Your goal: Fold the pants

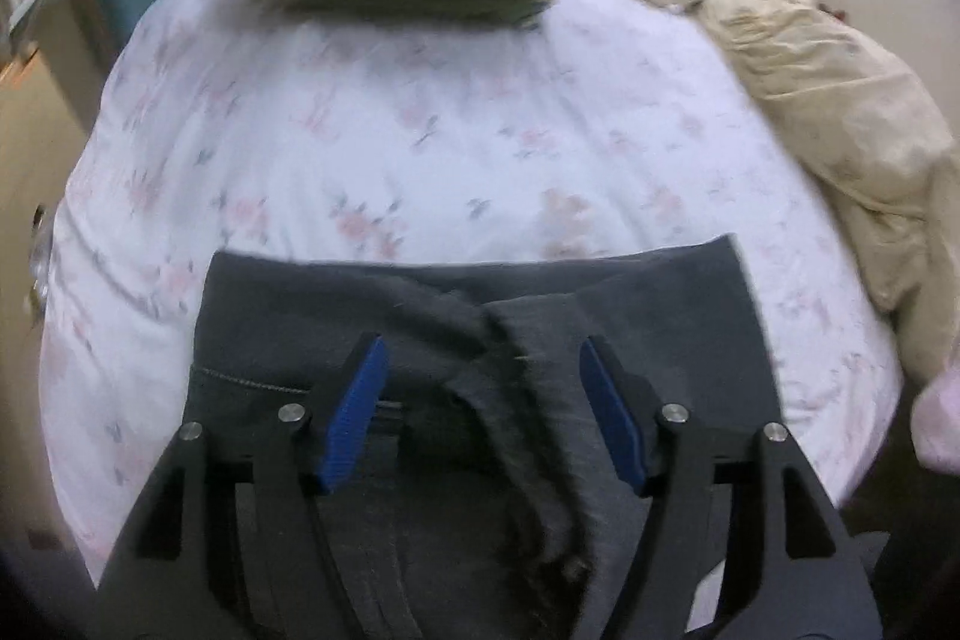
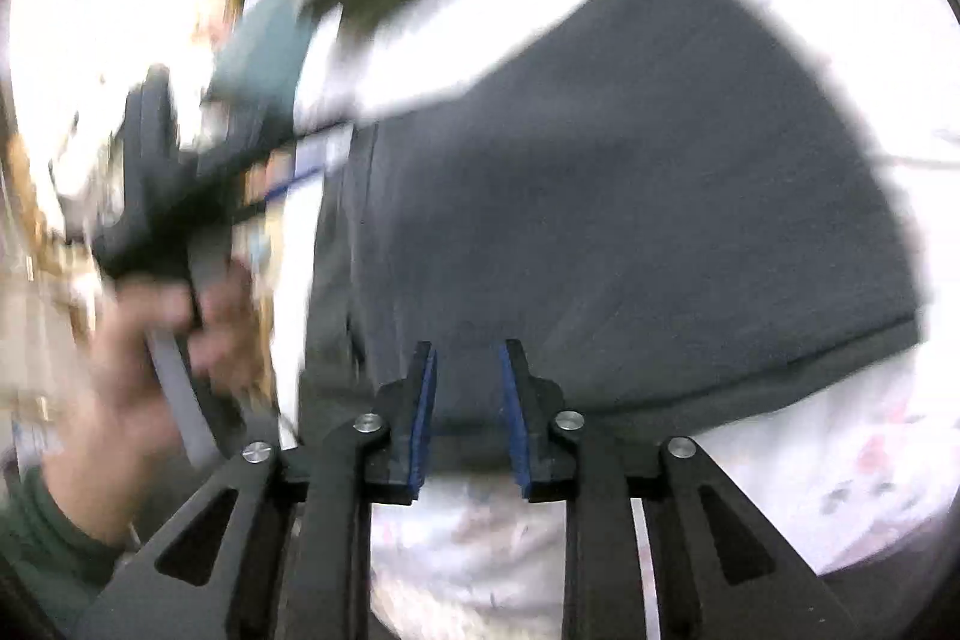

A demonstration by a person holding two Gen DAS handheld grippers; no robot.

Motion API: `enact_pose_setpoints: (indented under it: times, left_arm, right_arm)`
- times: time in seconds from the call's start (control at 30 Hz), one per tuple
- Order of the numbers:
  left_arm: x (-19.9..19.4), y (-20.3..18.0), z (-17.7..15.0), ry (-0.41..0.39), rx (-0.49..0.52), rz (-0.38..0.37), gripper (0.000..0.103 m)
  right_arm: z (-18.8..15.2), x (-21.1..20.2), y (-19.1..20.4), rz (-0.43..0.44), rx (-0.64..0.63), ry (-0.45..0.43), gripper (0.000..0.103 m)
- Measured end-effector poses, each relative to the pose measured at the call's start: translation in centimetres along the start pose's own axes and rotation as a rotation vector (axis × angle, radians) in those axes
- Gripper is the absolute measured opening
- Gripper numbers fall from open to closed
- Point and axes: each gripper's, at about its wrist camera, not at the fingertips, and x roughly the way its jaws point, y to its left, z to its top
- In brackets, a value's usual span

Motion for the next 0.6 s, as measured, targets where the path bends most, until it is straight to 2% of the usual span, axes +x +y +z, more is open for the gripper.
enact_pose_setpoints:
  times: [0.03, 0.07, 0.1, 0.17, 0.27, 0.3, 0.33, 0.4, 0.5, 0.6]
  left_arm:
    - [-0.5, -0.5, 0.0, -0.020, 0.015, -0.007, 0.063]
    - [-1.1, -1.5, -0.3, -0.040, 0.049, -0.017, 0.064]
    - [-1.0, -2.6, -0.6, -0.036, 0.082, -0.030, 0.064]
    - [0.1, -3.8, -1.2, 0.020, 0.100, -0.062, 0.064]
    - [1.6, -4.3, -2.6, 0.074, 0.102, -0.039, 0.064]
    - [2.3, -4.7, -3.3, 0.089, 0.126, -0.007, 0.064]
    - [3.0, -4.5, -3.8, 0.103, 0.134, 0.011, 0.064]
    - [5.0, -3.9, -4.7, 0.174, 0.127, 0.042, 0.064]
    - [7.1, -2.4, -6.2, 0.261, 0.076, 0.023, 0.065]
    - [6.6, -2.6, -6.6, 0.234, 0.109, 0.026, 0.065]
  right_arm:
    - [0.6, -1.5, -1.3, -0.028, 0.059, -0.080, 0.044]
    - [1.0, -2.8, -2.9, -0.067, 0.138, -0.156, 0.065]
    - [1.4, -3.6, -4.6, -0.113, 0.220, -0.218, 0.080]
    - [1.4, -4.9, -7.7, -0.186, 0.356, -0.321, 0.083]
    - [0.7, -3.9, -12.2, -0.219, 0.563, -0.279, 0.083]
    - [0.4, -3.1, -12.9, -0.224, 0.610, -0.251, 0.083]
    - [0.2, -2.6, -12.9, -0.235, 0.614, -0.237, 0.083]
    - [0.6, -1.8, -11.9, -0.302, 0.534, -0.198, 0.083]
    - [0.9, -0.2, -10.9, -0.345, 0.454, -0.130, 0.083]
    - [0.8, -0.4, -10.8, -0.370, 0.444, -0.124, 0.082]
